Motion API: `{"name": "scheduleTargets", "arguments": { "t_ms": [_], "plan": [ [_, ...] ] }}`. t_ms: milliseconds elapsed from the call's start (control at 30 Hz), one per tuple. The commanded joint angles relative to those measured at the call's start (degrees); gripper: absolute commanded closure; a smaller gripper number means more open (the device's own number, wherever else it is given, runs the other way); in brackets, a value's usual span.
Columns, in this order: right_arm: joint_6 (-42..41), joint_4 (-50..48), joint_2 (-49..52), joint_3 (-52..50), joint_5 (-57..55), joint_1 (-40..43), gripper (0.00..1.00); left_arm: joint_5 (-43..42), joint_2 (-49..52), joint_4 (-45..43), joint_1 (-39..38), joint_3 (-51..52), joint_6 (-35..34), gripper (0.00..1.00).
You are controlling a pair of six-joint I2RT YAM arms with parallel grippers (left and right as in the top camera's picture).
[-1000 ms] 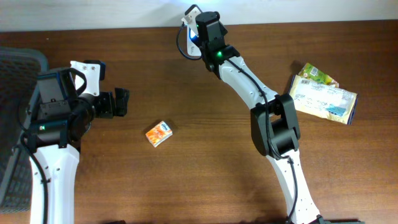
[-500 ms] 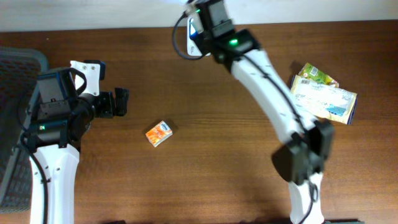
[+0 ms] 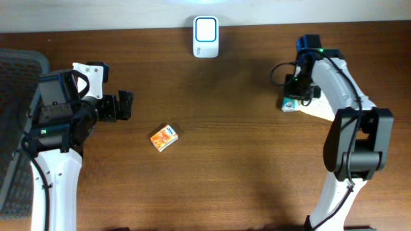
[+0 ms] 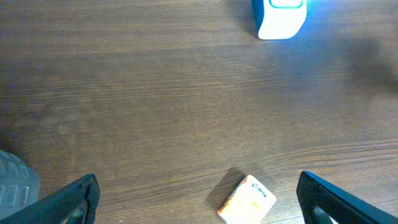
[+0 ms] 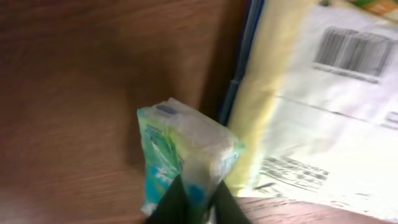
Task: Scan the item barcode
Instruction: 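Carry the green tissue pack right and release it by the snack bag, then move the right gripper to the orange tissue pack and grasp it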
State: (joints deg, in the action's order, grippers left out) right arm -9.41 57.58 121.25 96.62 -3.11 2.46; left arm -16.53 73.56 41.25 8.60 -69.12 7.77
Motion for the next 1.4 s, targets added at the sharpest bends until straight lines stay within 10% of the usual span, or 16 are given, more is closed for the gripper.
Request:
{"name": "scheduleTargets", "arguments": {
  "t_ms": [0,167,267,400,533,1067,1133,1367],
  "plan": [
    [-0.7,4.2,-0.8,2.8,7.0,3.2,0.55,-0.6,-0.4,0.0,0.2,-0.3,0.9,0.01],
    [-0.5,18.7,-2.3,20.0,31.3,1.0,0.53,-0.6,-0.4,0.0,0.2,-0.3,0.9,0.01],
    [-0.1,16.8,-1.6,17.7,37.6,-9.7,0.28,-0.7,-0.4,0.0,0.2,-0.3,0.9,0.01],
    [-13.4,4.6,-0.5,8.9,37.0,-25.6,0.28,-0.7,-0.4,0.0,0.2,-0.3,0.9,0.01],
    [-25.6,-17.5,2.1,-2.0,29.6,-39.2,0.36,-0.6,-0.4,0.0,0.2,-0.3,0.9,0.01],
    [-25.1,-18.2,10.3,-2.3,26.5,-42.8,0.85,-0.7,-0.4,0.0,0.2,-0.3,0.9,0.01],
    [-22.7,-16.4,10.3,-2.2,26.9,-40.9,0.96,-0.6,-0.4,0.0,0.2,-0.3,0.9,0.01],
    [9.9,-7.8,10.3,8.5,19.8,-36.1,0.89,-0.7,-0.4,0.0,0.2,-0.3,0.9,0.01]
  ]
}}
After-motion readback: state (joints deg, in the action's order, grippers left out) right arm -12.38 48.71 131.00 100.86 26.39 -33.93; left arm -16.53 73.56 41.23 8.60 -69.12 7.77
